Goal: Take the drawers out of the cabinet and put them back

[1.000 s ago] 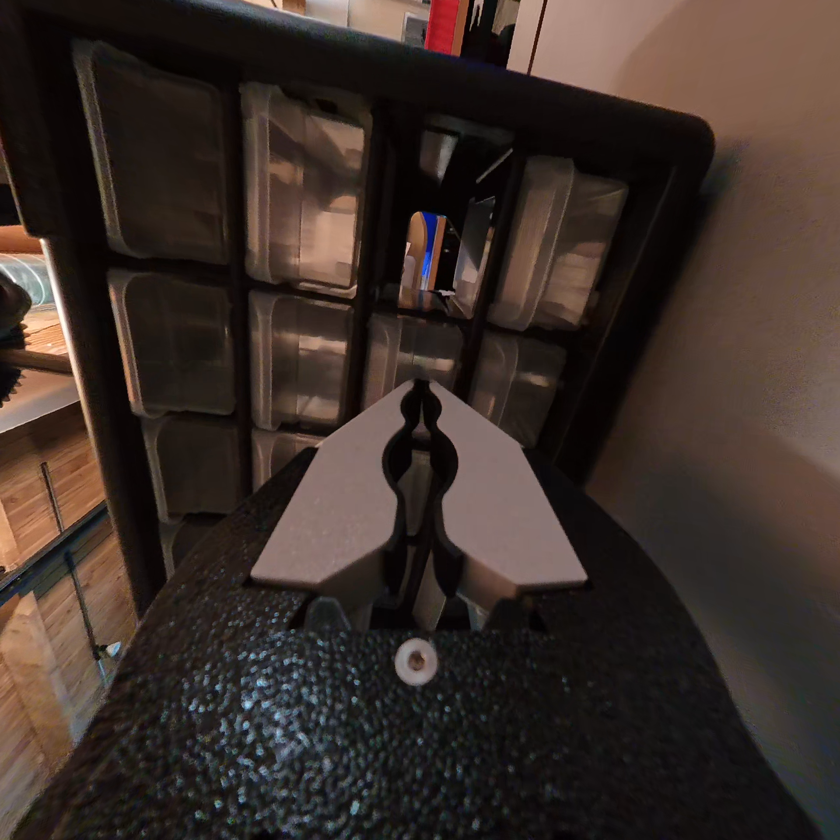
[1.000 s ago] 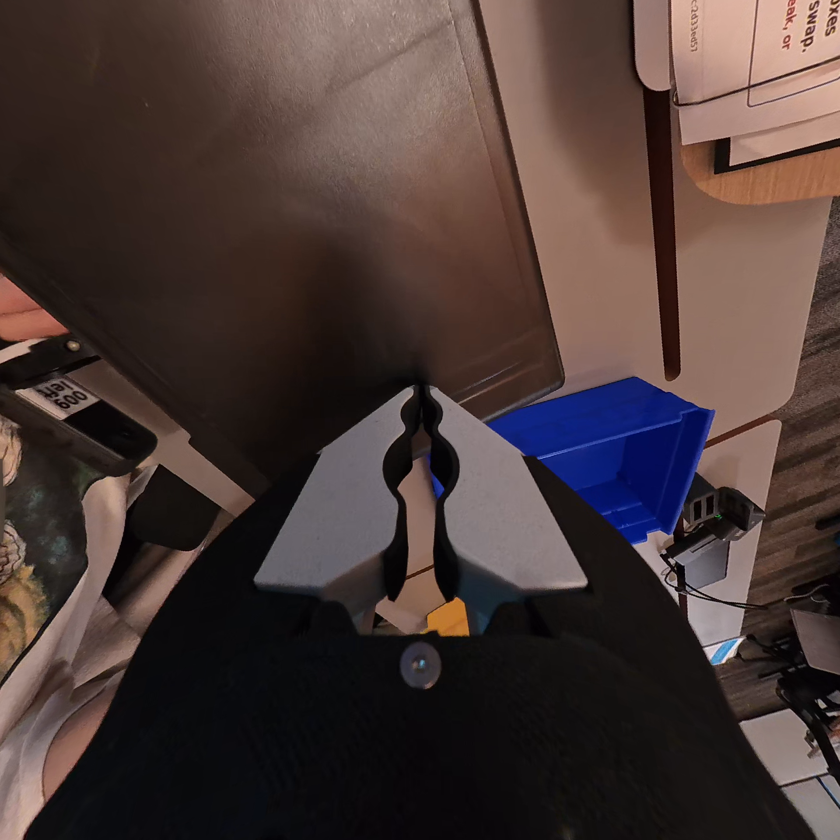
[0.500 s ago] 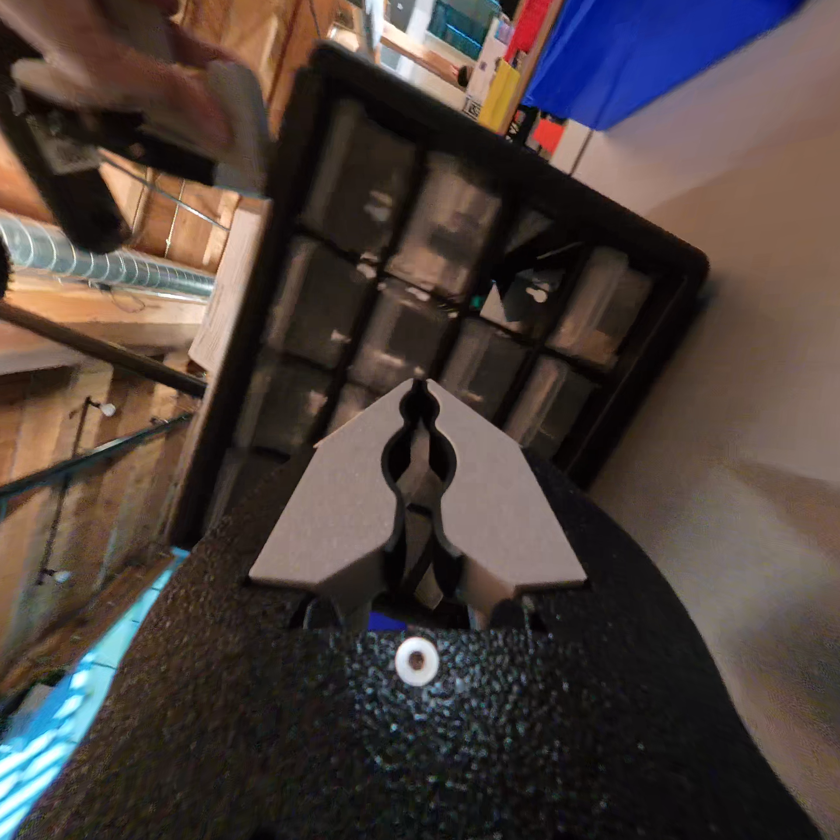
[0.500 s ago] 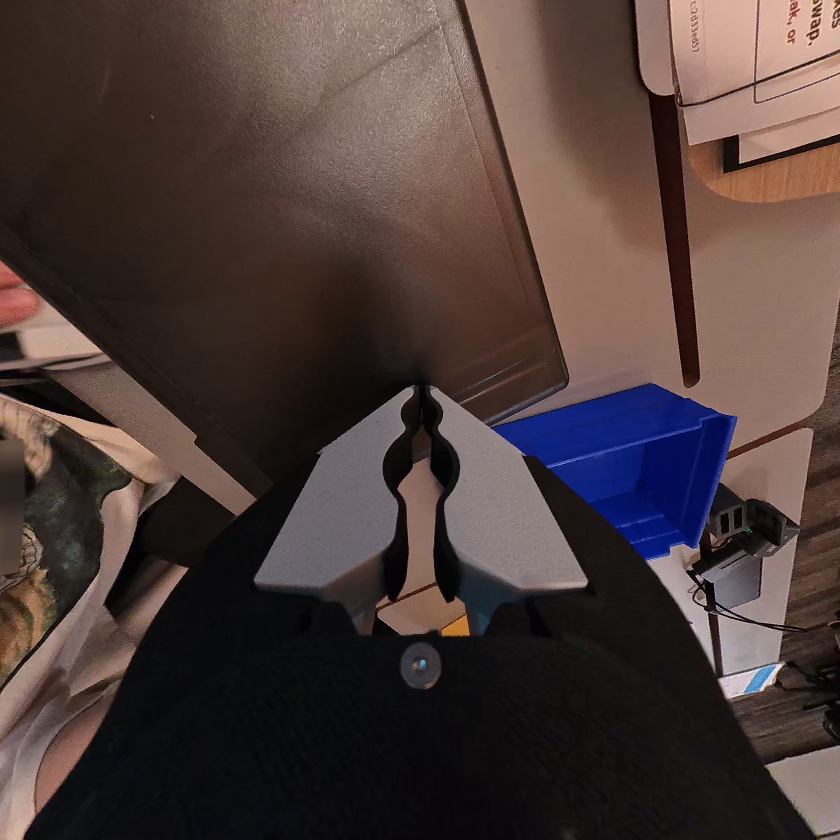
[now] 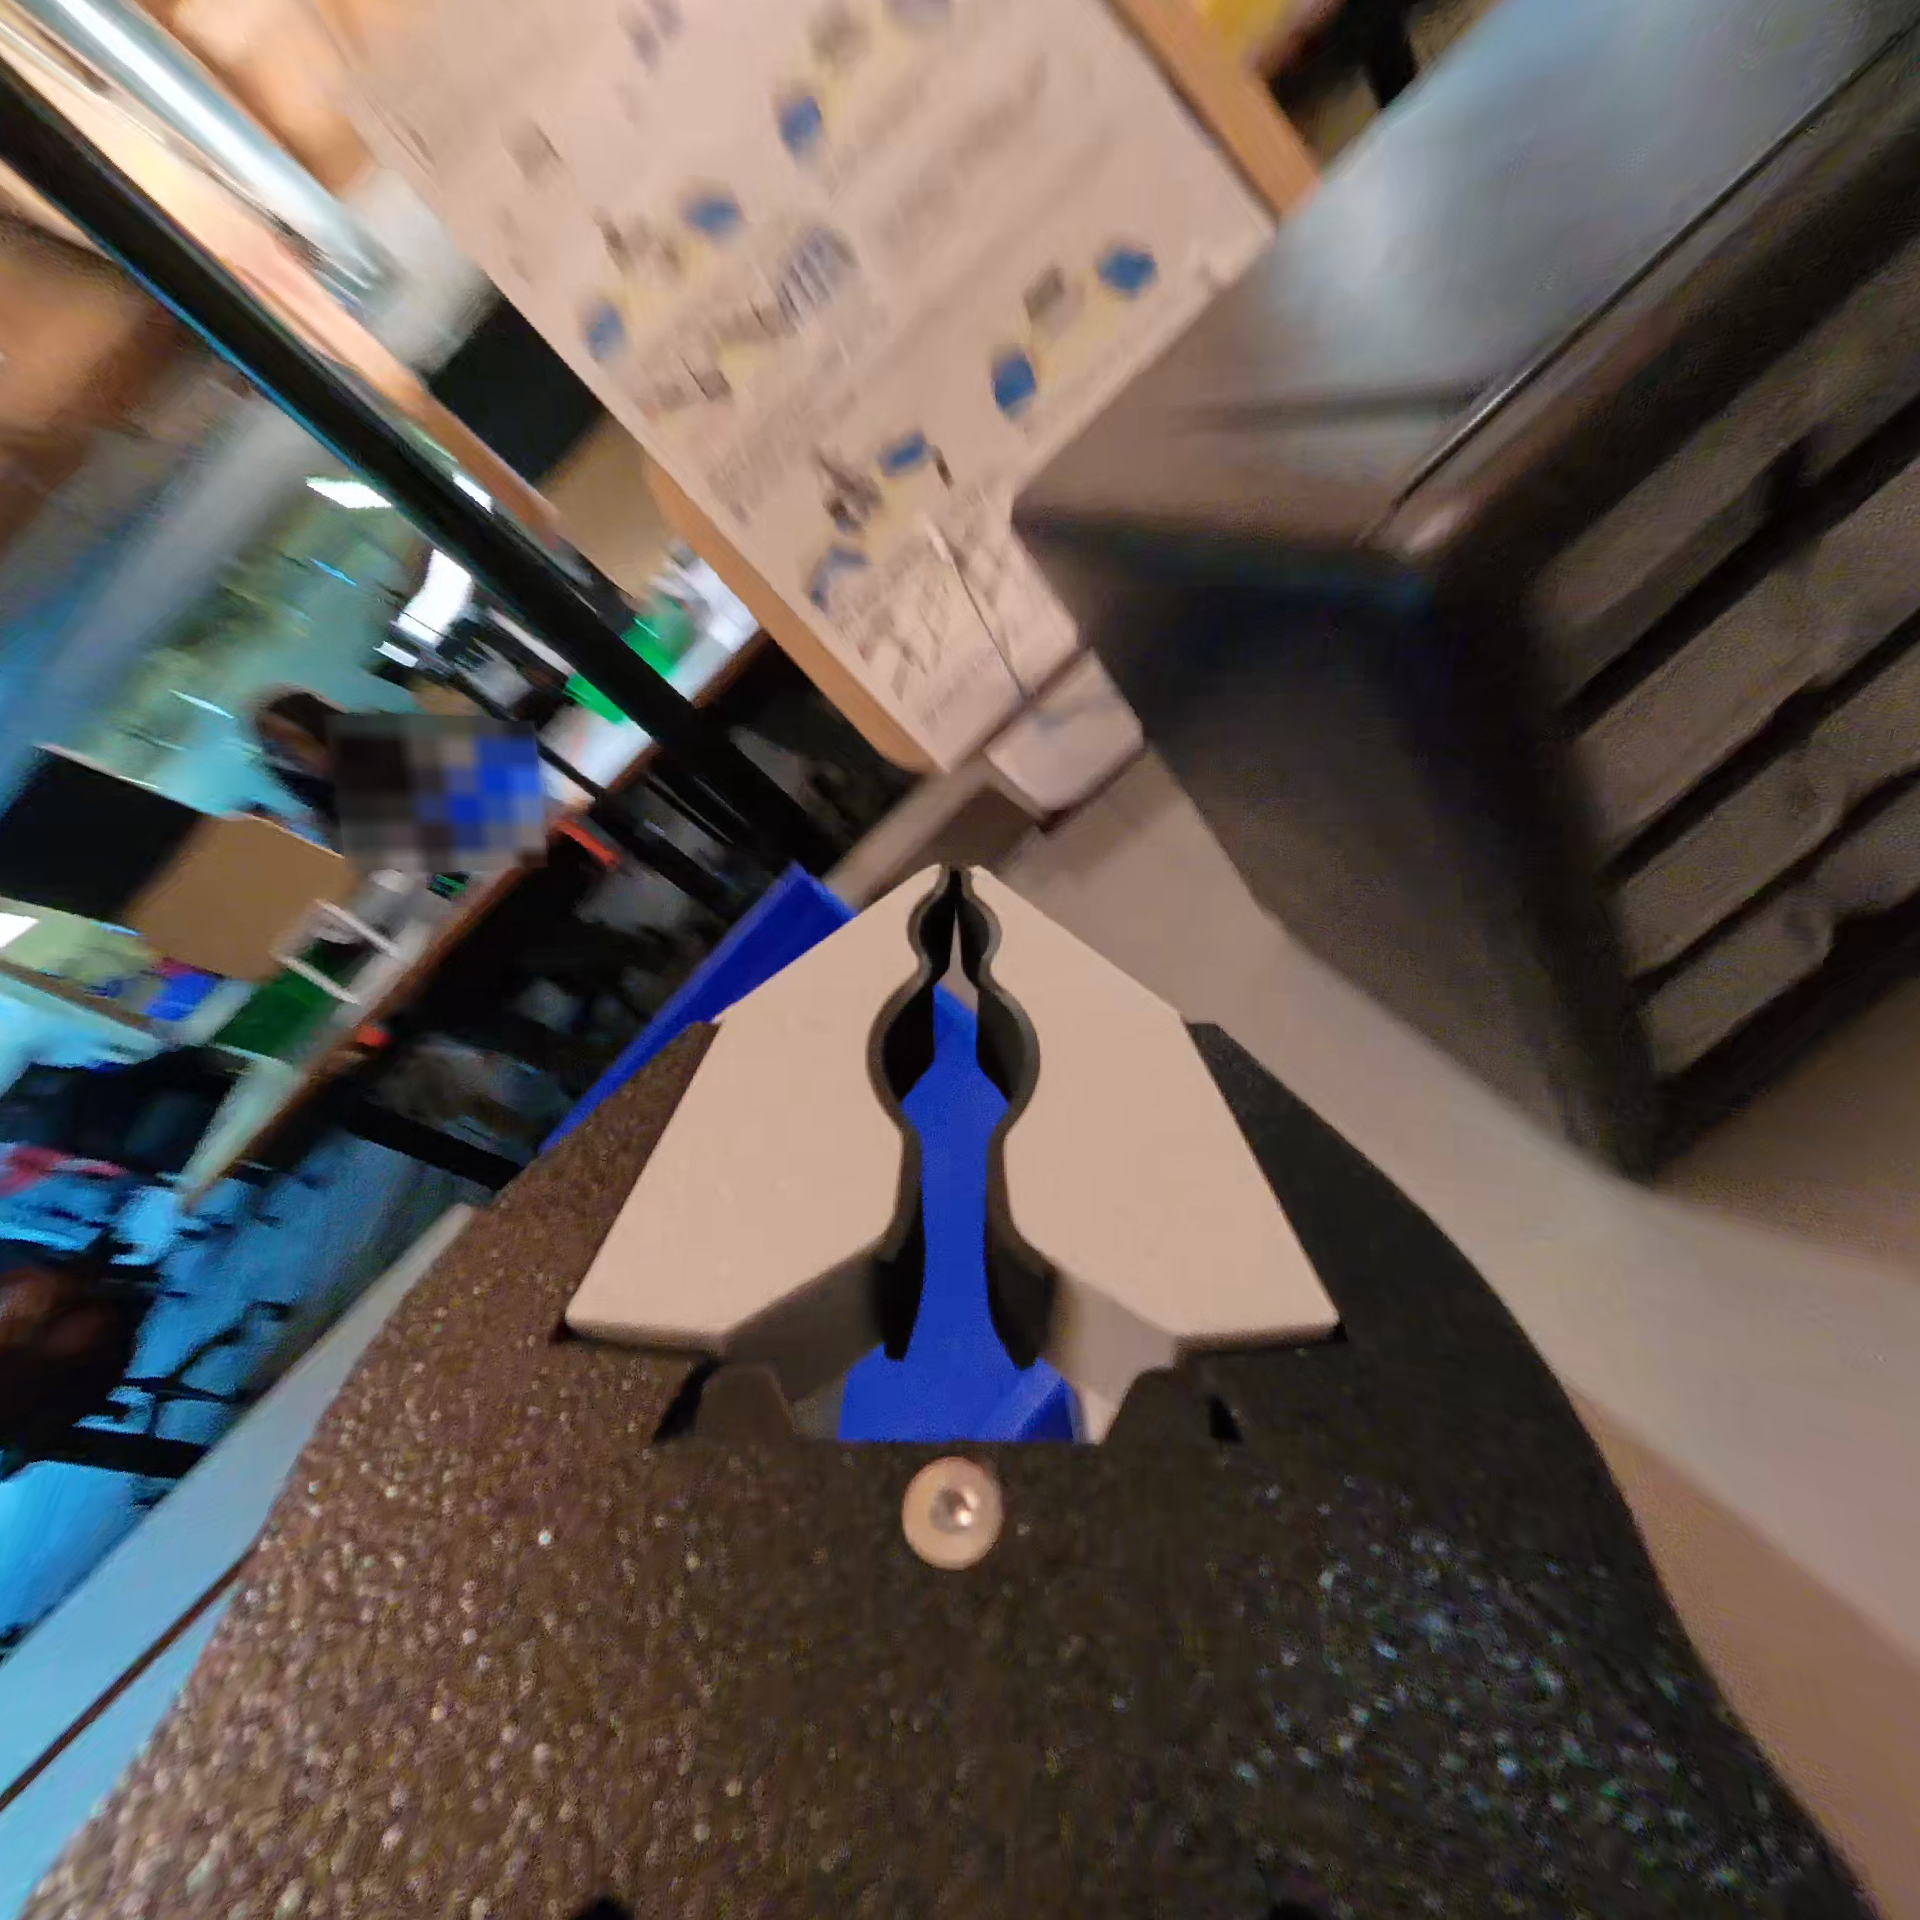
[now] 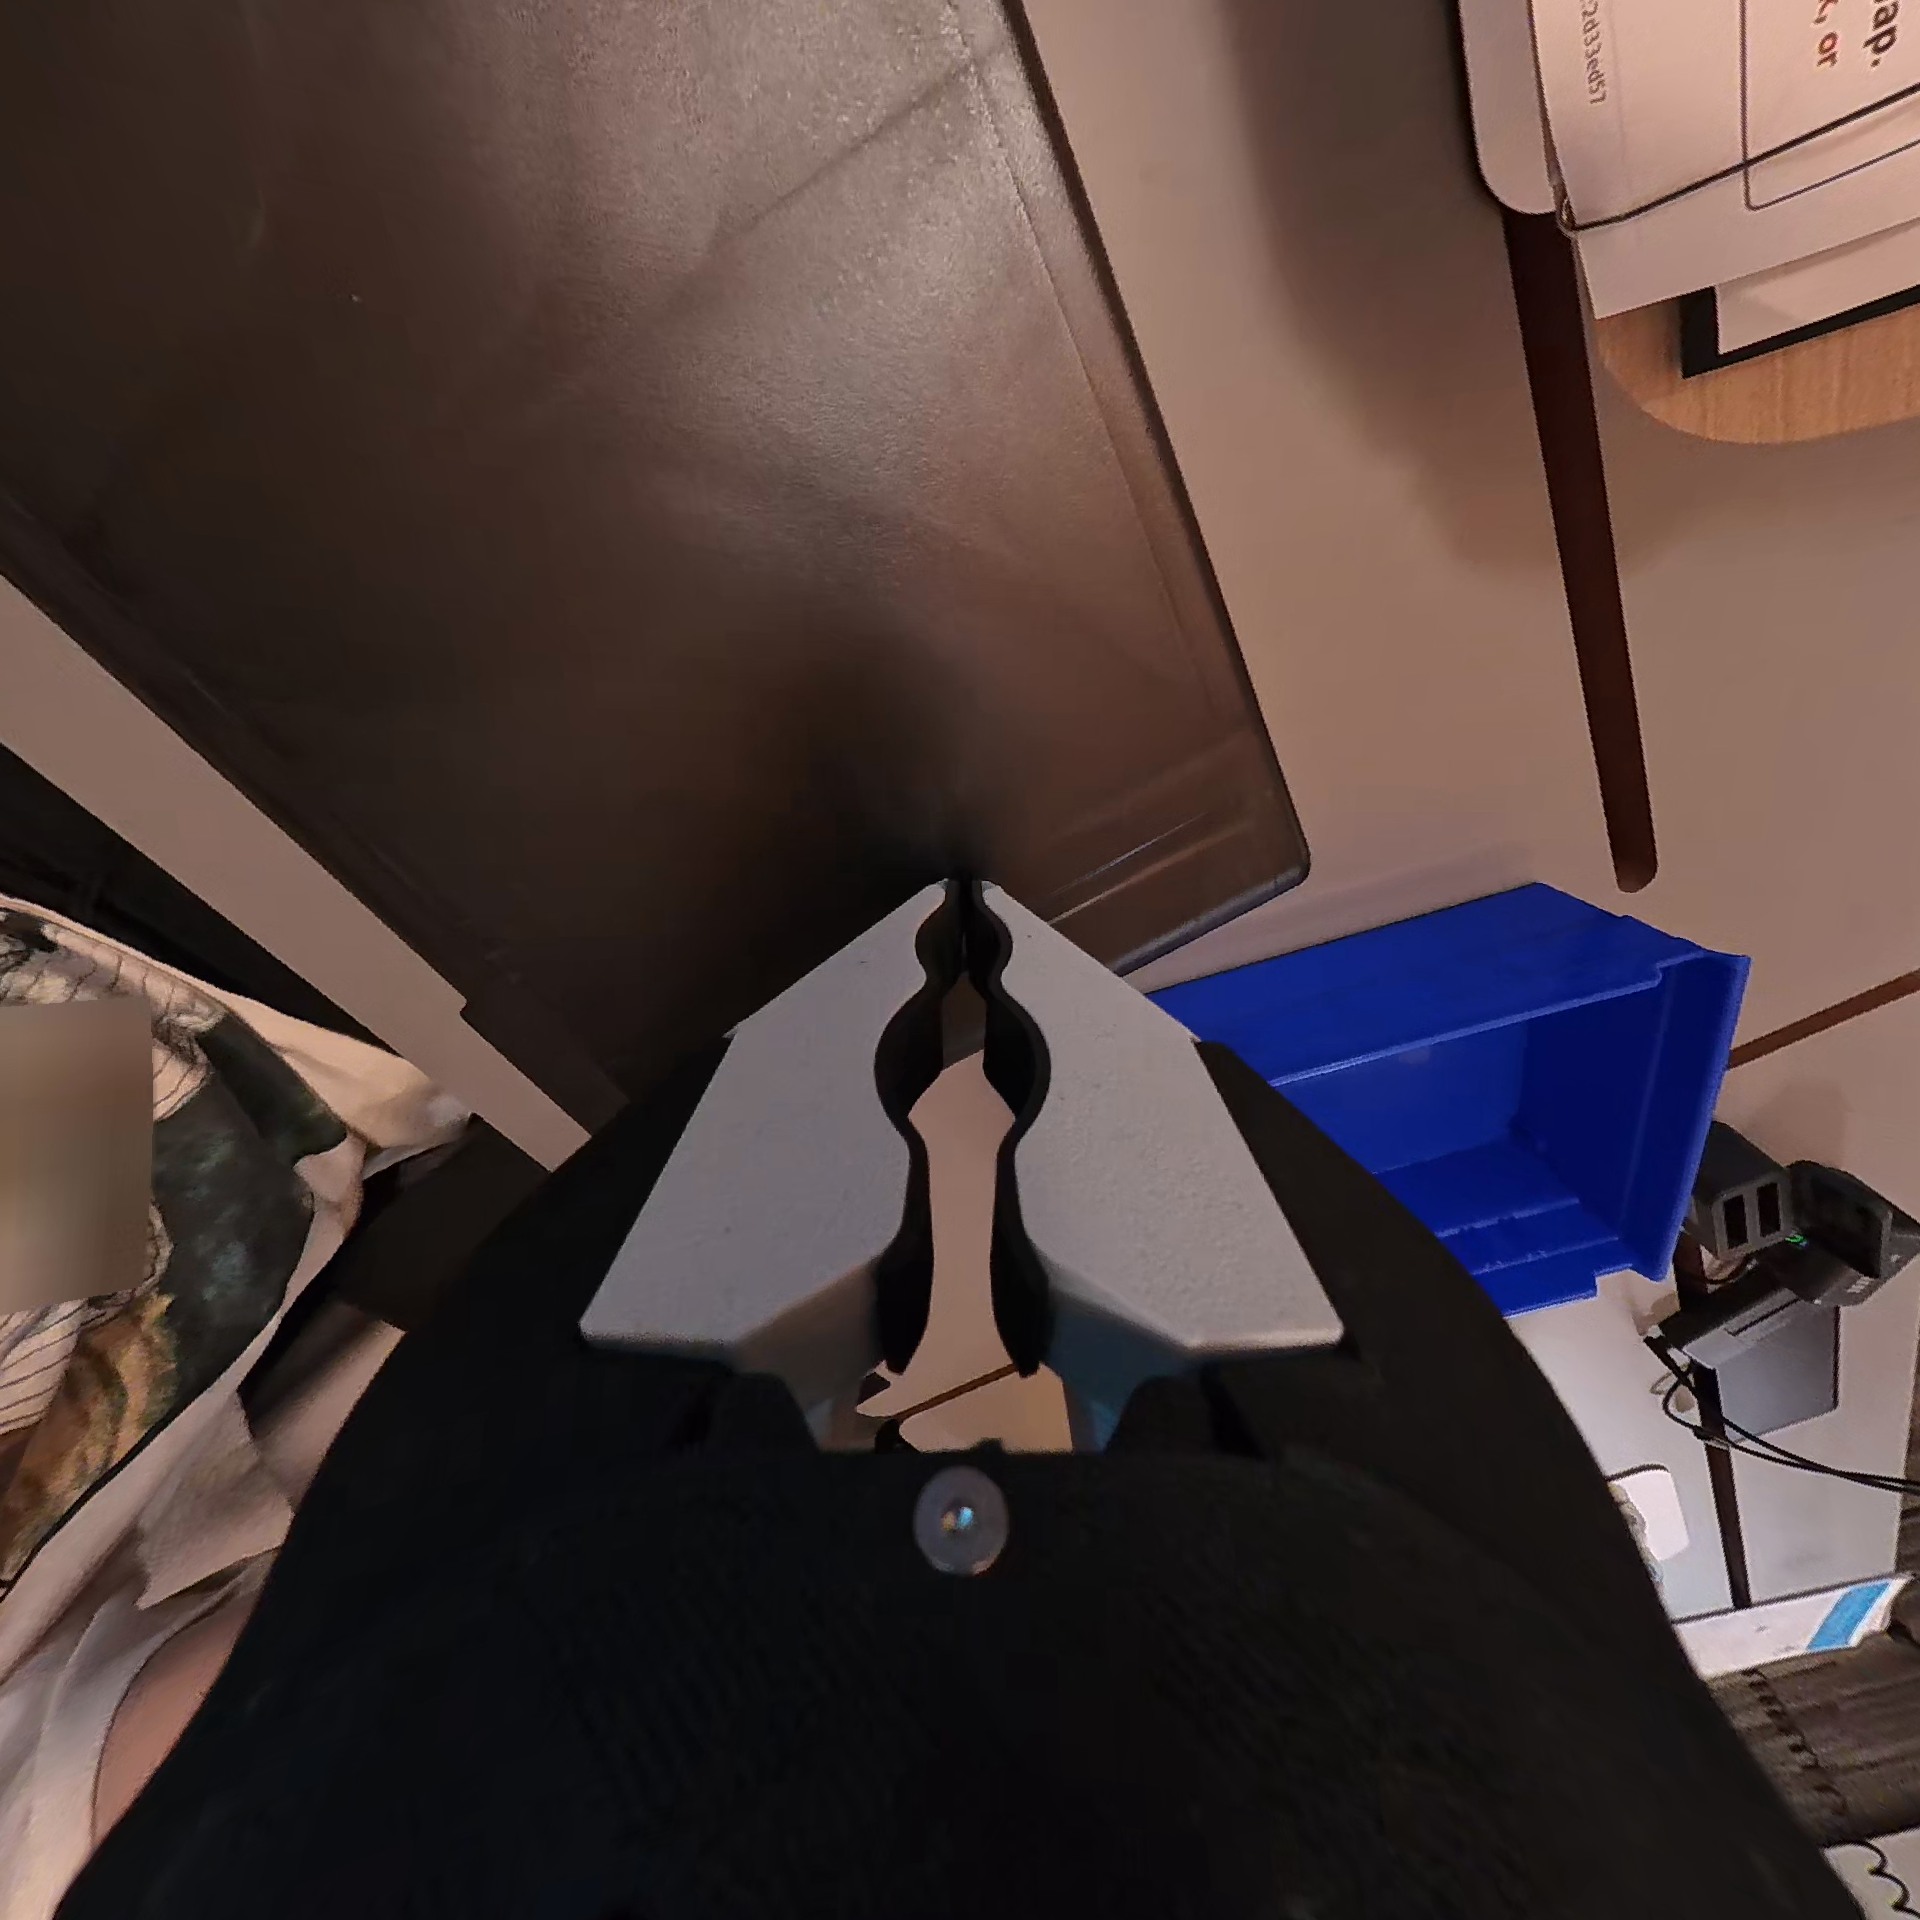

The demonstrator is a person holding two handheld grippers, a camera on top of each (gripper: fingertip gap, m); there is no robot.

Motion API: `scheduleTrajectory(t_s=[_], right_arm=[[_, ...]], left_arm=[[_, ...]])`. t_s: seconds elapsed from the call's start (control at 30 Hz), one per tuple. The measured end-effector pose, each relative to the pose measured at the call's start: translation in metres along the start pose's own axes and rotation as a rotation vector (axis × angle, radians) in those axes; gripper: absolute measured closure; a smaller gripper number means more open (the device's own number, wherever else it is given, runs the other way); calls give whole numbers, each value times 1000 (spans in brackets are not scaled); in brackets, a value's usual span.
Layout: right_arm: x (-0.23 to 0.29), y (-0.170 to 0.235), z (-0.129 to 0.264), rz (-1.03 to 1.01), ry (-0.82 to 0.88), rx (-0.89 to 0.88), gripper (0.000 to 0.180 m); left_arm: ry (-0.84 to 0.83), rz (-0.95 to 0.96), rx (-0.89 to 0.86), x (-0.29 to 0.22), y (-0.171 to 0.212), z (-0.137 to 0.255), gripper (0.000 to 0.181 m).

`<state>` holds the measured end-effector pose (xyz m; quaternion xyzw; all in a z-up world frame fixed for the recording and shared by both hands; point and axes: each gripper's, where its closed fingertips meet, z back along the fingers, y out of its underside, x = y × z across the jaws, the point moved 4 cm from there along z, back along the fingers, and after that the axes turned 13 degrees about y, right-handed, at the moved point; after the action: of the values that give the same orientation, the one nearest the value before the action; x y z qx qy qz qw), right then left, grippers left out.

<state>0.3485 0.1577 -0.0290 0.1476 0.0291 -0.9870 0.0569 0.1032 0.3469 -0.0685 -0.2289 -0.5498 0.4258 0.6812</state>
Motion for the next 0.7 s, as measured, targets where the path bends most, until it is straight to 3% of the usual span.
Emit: scheduleTrajectory(t_s=[0.07,0.33,0.53,0.7], right_arm=[[0,0,0,13,6,5,180],[0,-1,0,45,6,20,180],[1,-2,0,66,37,37,180],[1,-1,0,74,18,15,180]], left_arm=[[150,30,108,25,30,-14,181],[502,-81,709,97,143,-63,143],[590,-113,888,135,187,-99,150],[650,-99,881,148,207,-126,149]])
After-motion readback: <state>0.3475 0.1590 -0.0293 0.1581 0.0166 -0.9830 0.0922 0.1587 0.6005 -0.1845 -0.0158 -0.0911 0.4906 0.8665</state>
